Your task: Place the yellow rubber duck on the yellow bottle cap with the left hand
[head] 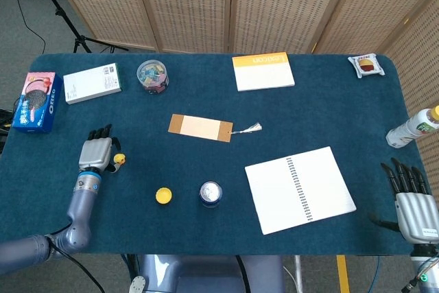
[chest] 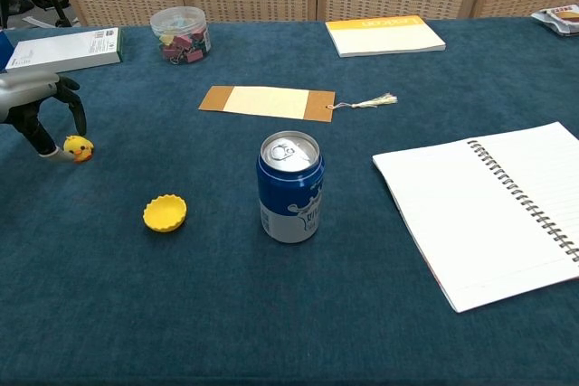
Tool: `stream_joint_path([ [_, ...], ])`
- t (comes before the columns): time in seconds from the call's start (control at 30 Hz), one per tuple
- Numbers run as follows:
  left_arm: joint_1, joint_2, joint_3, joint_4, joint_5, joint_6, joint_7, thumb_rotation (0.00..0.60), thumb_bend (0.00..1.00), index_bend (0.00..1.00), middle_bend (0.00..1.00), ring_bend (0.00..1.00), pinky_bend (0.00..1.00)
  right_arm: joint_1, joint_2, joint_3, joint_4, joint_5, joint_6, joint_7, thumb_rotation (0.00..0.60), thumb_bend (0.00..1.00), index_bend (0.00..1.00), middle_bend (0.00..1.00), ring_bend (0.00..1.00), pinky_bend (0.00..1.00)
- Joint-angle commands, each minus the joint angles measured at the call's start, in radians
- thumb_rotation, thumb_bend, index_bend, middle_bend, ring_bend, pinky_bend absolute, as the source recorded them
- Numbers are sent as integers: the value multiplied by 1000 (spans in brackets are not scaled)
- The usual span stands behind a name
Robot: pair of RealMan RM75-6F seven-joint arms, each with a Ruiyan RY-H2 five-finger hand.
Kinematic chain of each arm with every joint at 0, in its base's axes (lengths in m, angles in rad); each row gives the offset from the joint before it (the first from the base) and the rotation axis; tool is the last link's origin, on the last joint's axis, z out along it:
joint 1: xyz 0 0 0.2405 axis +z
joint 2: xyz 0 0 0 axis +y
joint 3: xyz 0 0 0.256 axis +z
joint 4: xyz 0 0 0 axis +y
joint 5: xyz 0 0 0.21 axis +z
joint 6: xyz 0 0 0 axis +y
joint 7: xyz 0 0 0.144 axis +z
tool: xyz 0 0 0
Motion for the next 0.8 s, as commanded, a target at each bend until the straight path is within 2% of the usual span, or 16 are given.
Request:
stream_joint_path([
  [0.03,1,-5,0,3,4,1,-1,600,249,477,0,16,0,0,0,0,0,0,0,0,600,0,26,0,0,0],
  [0.47,7,-11,0,2,18,10,9,600,262,555,0,16,0,-1,0,0,-1,0,0,-1,600,0,26,0,0,0],
  [0.8,9,0,-12,-12,23,14,10,600,265,562,0,17,0,1,-1,-1,-1,0,-3,-6,600,0,25,0,0,0],
])
